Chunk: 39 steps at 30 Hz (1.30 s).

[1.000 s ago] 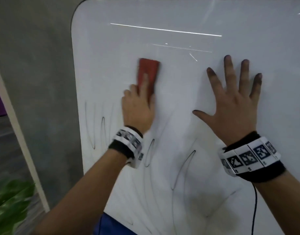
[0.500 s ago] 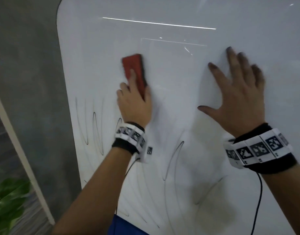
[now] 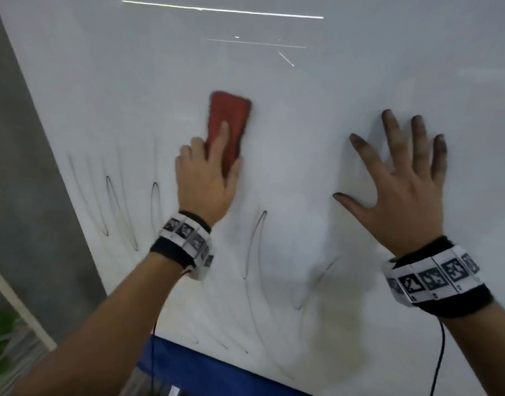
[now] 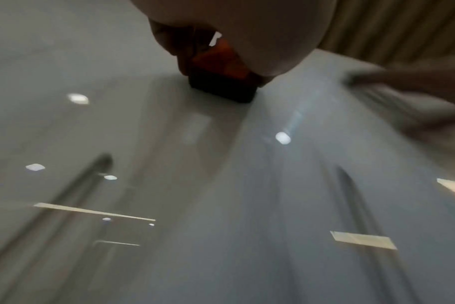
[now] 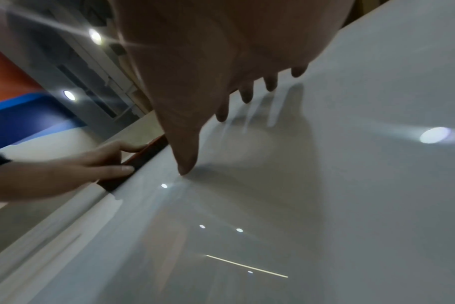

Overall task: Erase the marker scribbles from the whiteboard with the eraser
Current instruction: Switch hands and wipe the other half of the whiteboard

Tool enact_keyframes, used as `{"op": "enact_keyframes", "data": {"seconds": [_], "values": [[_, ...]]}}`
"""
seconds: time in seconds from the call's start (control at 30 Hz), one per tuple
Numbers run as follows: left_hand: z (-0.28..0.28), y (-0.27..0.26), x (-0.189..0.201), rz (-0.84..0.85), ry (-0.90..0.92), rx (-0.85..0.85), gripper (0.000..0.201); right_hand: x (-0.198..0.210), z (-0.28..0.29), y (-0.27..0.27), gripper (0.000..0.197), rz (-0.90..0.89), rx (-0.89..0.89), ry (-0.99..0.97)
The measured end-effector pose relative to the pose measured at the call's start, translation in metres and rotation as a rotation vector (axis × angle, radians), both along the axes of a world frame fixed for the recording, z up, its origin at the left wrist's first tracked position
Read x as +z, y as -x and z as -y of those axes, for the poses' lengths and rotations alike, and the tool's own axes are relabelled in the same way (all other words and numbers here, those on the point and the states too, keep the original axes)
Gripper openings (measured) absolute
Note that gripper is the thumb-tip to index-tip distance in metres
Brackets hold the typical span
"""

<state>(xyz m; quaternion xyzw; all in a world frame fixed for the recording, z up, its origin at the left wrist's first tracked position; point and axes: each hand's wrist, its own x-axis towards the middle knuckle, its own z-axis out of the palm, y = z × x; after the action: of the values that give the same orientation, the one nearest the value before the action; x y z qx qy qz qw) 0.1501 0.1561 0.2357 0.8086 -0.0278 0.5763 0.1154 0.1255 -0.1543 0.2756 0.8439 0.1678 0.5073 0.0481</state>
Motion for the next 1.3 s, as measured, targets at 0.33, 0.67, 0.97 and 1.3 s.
{"op": "enact_keyframes", "data": {"seconds": [0.33,0.67,0.97,1.3], "values": [[0.104,0.029,-0.091,-0.127,0.001,-0.107,0.064,-0.029,0.027,0.009,0.081,-0.037,0.006,-0.098],[0.062,0.008,-0.028,-0.013,0.493,0.032,0.066,-0.047,0.077,0.019,0.077,0.0,-0.074,-0.197],[0.155,0.037,-0.123,-0.169,-0.362,-0.233,0.054,-0.064,0.099,0.018,0.07,-0.029,-0.022,-0.138],[0.162,0.031,-0.081,-0.09,-0.029,-0.197,0.059,-0.086,0.107,0.022,0.066,-0.054,-0.028,-0.147]]}}
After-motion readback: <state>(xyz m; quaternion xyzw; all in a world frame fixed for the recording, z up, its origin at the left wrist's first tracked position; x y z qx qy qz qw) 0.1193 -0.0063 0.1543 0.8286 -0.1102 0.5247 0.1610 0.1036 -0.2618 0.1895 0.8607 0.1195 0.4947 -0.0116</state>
